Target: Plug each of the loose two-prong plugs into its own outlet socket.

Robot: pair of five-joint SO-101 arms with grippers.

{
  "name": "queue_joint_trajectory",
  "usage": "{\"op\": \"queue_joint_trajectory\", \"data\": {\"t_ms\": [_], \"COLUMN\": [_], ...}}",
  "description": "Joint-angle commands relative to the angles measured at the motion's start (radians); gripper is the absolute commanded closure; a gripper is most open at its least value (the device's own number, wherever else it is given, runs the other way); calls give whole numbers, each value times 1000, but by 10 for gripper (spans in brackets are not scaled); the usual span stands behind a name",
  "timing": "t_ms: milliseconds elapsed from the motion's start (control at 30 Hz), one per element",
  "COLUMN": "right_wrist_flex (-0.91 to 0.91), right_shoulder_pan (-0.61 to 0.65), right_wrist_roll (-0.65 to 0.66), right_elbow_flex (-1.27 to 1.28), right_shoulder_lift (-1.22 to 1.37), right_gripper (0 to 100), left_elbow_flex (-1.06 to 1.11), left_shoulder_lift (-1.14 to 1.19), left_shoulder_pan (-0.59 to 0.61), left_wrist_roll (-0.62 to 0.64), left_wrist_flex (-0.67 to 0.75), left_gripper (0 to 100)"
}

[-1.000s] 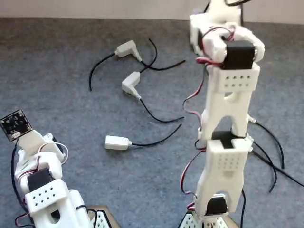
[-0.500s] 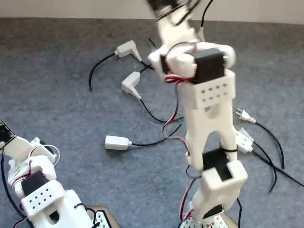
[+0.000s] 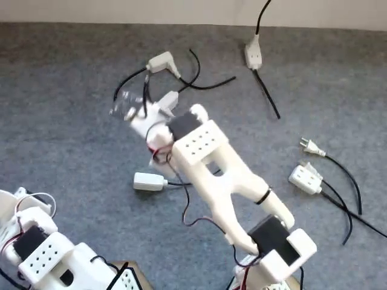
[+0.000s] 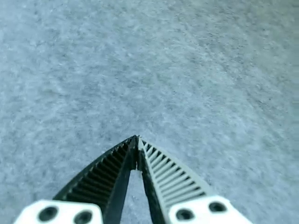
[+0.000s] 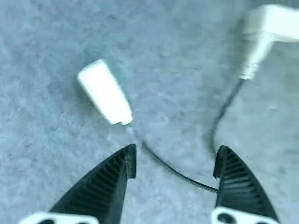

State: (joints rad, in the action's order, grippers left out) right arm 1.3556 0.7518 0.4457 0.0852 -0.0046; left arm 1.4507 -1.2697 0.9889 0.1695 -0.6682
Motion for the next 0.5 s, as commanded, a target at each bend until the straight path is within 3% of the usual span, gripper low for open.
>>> {"op": "queue_joint_trajectory", "data": {"t_ms": [0,267,467], "right_wrist_flex": [-73,-79,-94], "right_shoulder_pan": [35,-64,-88], "right_wrist_roll": [14,63,83], "right_elbow_flex": [97,252,407], "right_shoulder_lift": [-87,-274,-446], "right_gripper": [742,742,742], "left_elbow_flex": [-41,-182,-567], "left_shoulder_lift": [2,10,305], "left_shoulder_pan": [15,-174,-271], "left_wrist_roll": [-37,-37,-37], "left_wrist_flex": [3,-6,-206], "left_gripper": [993,993,993]}}
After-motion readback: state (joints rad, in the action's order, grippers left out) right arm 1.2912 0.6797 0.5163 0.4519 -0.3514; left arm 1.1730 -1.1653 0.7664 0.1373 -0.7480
